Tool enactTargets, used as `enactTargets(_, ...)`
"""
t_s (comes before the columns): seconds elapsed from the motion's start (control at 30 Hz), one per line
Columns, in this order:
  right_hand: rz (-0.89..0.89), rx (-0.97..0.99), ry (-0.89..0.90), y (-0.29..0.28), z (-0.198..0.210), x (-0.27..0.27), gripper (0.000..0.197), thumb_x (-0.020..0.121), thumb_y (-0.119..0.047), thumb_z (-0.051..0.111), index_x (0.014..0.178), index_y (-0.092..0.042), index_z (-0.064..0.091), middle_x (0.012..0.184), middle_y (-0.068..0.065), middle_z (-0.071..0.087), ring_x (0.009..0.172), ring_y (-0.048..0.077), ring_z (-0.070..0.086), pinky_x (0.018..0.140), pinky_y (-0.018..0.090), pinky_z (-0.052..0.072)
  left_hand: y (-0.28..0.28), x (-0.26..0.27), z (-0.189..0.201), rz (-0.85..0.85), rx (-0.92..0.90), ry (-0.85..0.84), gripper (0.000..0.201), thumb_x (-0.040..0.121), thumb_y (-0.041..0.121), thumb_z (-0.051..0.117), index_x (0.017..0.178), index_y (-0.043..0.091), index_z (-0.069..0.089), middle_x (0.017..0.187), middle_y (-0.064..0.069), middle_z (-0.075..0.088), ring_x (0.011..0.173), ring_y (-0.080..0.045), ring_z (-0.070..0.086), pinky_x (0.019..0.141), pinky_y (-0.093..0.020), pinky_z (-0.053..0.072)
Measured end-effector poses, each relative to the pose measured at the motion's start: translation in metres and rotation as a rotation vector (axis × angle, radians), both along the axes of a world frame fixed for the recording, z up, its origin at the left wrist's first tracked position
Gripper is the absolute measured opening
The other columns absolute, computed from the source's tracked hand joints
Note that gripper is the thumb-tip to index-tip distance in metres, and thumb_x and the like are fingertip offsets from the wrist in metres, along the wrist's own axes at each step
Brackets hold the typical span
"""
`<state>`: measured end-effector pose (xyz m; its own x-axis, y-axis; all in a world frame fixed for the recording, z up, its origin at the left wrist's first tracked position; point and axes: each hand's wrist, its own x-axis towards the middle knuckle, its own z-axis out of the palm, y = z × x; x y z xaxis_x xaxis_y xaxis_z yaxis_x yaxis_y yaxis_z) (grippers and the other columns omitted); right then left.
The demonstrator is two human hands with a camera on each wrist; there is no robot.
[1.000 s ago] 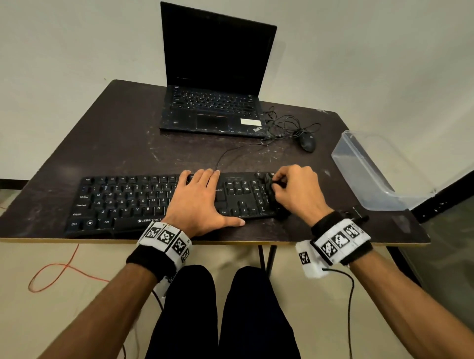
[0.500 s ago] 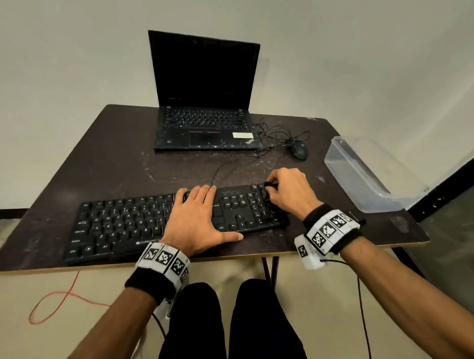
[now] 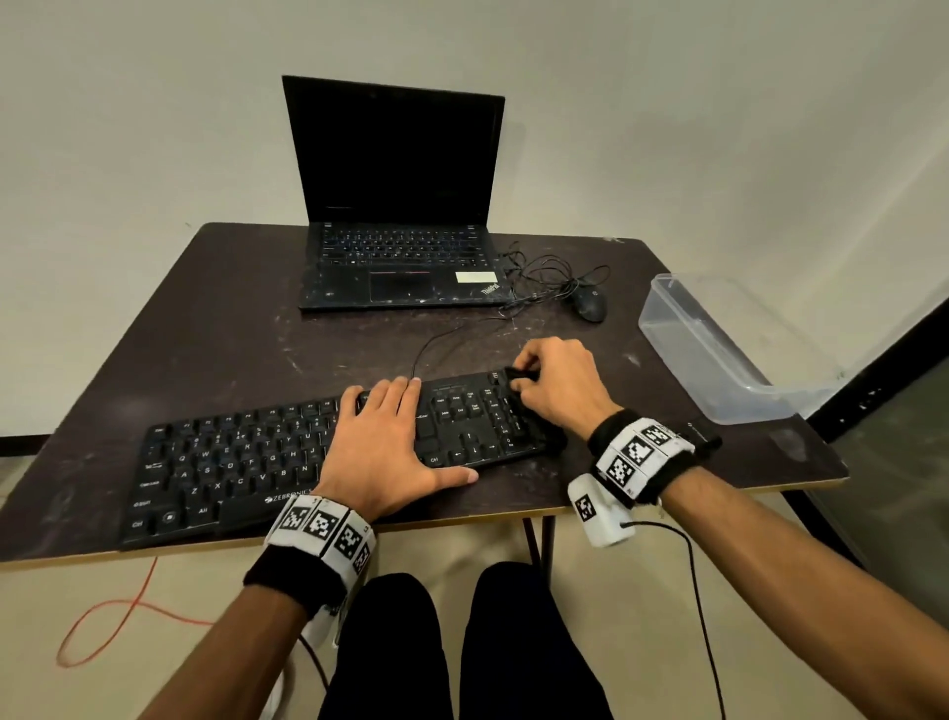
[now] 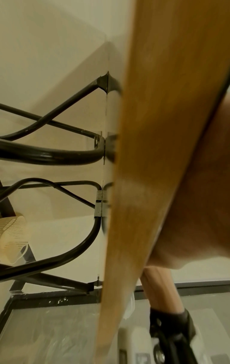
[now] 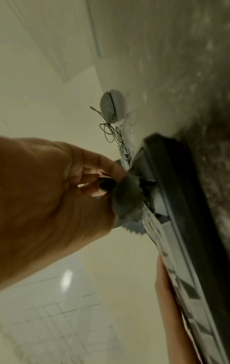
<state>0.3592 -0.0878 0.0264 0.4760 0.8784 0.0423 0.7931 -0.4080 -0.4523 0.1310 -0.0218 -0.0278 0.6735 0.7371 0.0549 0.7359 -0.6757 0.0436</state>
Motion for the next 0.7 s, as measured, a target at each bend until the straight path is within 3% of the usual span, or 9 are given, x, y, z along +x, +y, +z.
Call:
enactTargets(0.1,0.021,-0.03,-0.037,-0.014,0.001,-0.003,0.015,0.095,-0.024,0.079,0.11,-0.023,0.08,0.114,0.006,0.078,0.113,0.027,0.072,0.099,0.037,0.056,0.0,0.0,-0.002,0.006,0.0,-0.021,0.144,0.057,0.111,0.021,0.163,0.015,0.024,0.168,0.001,0.03,0.155,-0.019,0.025,0.127,-0.049,0.009)
enactTargets(0.27,0.156,-0.136,-0.134,-0.06,-0.006,-0.012,0.049,0.097,-0.025,0.076,0.144,-0.023,0.066,0.136,0.002,0.065,0.129,0.025,0.062,0.109,0.034,0.048,0.001,0.001,-0.002,0.019,-0.018,-0.018,0.143,0.057,0.111,0.023,0.164,0.017,0.021,0.169,0.002,0.026,0.156,-0.017,0.021,0.128,-0.049,0.007)
enactTargets(0.53,0.047,-0.1,-0.075,-0.004,0.016,-0.003,0.034,0.089,-0.007,0.078,0.121,-0.018,0.08,0.123,0.013,0.075,0.118,0.033,0.07,0.101,0.04,0.058,0.0,0.0,-0.001,0.022,-0.021,-0.008,0.143,0.059,0.111,0.023,0.164,0.015,0.02,0.17,0.001,0.025,0.156,-0.018,0.02,0.128,-0.05,0.006)
enactTargets(0.7,0.064,-0.158,-0.143,-0.049,0.005,-0.017,0.027,0.092,-0.015,0.076,0.117,-0.023,0.08,0.119,0.008,0.077,0.113,0.03,0.073,0.097,0.039,0.06,0.001,0.001,0.001,0.027,-0.053,-0.004,0.143,0.058,0.11,0.024,0.166,0.016,0.015,0.172,0.001,0.02,0.158,-0.018,0.016,0.129,-0.05,0.004)
